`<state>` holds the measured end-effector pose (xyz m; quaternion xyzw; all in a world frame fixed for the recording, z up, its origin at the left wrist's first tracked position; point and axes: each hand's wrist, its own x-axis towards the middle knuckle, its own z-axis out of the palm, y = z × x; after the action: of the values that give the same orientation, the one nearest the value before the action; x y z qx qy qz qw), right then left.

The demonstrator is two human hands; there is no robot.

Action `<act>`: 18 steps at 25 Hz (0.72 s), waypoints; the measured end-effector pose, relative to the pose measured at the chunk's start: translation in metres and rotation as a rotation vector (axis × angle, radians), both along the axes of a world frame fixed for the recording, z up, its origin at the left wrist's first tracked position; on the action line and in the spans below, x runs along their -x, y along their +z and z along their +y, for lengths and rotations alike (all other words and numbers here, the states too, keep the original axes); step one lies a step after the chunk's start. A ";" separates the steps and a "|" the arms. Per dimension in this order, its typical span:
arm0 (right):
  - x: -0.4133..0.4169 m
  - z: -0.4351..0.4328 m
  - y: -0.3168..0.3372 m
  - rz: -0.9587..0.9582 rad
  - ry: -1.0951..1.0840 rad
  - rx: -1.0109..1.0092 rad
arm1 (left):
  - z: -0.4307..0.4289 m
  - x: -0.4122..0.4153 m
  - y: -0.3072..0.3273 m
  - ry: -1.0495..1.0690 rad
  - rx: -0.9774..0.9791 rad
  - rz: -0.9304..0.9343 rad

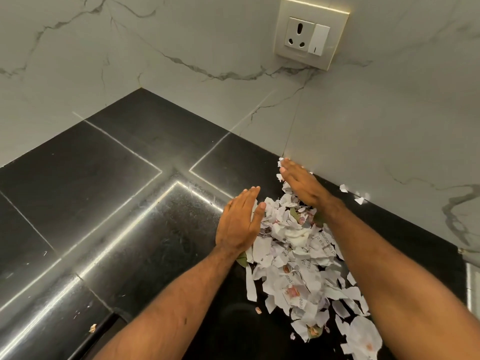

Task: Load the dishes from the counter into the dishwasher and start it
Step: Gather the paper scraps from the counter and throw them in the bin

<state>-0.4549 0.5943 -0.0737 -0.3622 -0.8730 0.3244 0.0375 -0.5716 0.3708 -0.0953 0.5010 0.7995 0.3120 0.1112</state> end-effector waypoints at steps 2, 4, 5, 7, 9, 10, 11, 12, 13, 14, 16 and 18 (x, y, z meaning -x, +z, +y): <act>0.000 -0.013 -0.002 0.012 -0.018 0.015 | 0.000 0.000 0.000 0.014 -0.010 -0.027; -0.004 -0.036 0.003 0.023 0.038 0.071 | 0.000 0.000 0.002 0.027 -0.026 -0.053; -0.009 -0.053 0.006 0.029 0.095 0.108 | 0.000 -0.001 0.003 0.029 -0.035 -0.066; -0.021 -0.086 0.008 0.040 0.202 0.186 | -0.001 -0.001 0.005 0.025 -0.041 -0.087; -0.032 -0.109 0.013 0.061 0.245 0.269 | -0.001 -0.001 0.005 0.023 -0.026 -0.086; -0.035 -0.112 0.018 0.098 0.220 0.307 | -0.002 -0.001 0.005 0.021 -0.019 -0.079; -0.033 -0.109 0.025 0.160 0.164 0.308 | -0.002 -0.001 0.005 0.021 -0.012 -0.072; -0.029 -0.099 0.031 0.220 0.087 0.246 | -0.002 -0.001 0.004 0.023 -0.007 -0.069; -0.021 -0.082 0.035 0.241 0.017 0.153 | -0.001 -0.001 0.004 0.027 -0.005 -0.070; -0.013 -0.063 0.038 0.219 -0.029 0.073 | 0.000 -0.001 0.003 0.033 -0.004 -0.076; 0.004 -0.028 0.036 0.069 -0.033 -0.038 | 0.000 -0.001 0.004 0.040 -0.005 -0.082; 0.016 -0.010 0.023 -0.142 0.041 -0.173 | -0.001 -0.001 0.005 0.045 -0.008 -0.085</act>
<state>-0.4708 0.5841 -0.0510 -0.3619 -0.9054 0.2221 0.0003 -0.5709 0.3703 -0.0904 0.4698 0.8038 0.3387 0.1360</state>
